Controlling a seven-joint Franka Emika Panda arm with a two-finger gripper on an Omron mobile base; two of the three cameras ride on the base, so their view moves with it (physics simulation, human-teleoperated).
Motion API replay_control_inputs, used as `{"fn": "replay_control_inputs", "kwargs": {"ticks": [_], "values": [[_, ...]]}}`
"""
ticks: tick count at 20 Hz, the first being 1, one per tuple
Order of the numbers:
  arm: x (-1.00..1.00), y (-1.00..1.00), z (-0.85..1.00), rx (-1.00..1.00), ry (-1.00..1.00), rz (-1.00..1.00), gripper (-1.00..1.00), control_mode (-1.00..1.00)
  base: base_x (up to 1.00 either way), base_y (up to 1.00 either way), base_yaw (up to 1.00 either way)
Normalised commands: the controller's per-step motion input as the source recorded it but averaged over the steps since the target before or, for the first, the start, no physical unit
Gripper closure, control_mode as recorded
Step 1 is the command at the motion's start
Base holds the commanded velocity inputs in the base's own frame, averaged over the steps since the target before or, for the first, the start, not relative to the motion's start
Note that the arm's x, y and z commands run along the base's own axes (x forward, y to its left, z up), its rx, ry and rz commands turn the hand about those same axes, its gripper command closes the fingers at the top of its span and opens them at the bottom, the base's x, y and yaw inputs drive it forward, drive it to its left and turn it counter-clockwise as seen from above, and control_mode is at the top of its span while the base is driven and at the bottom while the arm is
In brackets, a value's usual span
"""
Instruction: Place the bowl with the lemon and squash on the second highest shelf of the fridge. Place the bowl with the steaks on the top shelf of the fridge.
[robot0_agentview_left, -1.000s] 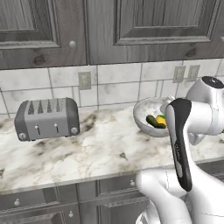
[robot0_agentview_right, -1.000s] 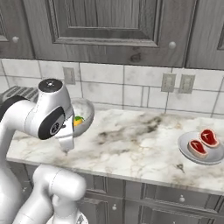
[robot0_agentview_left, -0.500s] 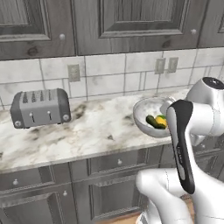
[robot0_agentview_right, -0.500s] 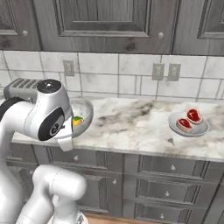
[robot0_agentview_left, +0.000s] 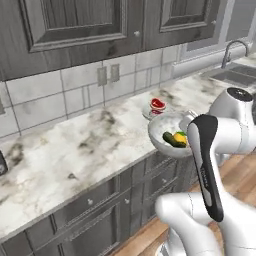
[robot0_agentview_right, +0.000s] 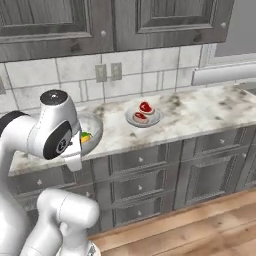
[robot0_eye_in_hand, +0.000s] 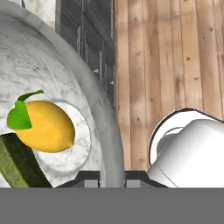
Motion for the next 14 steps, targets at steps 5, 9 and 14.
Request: {"fn": "replay_control_inputs", "kwargs": {"ticks": [5,9,14], "values": [[0.0,0.0,0.0,0.0,0.0,0.0,1.0,1.0,0.0,0.0,-0.89],[0.0,0.0,0.0,0.0,0.0,0.0,1.0,1.0,0.0,-0.02,-0.9],[0.0,0.0,0.0,0.0,0.0,0.0,1.0,1.0,0.0,-0.08,-0.88]]}}
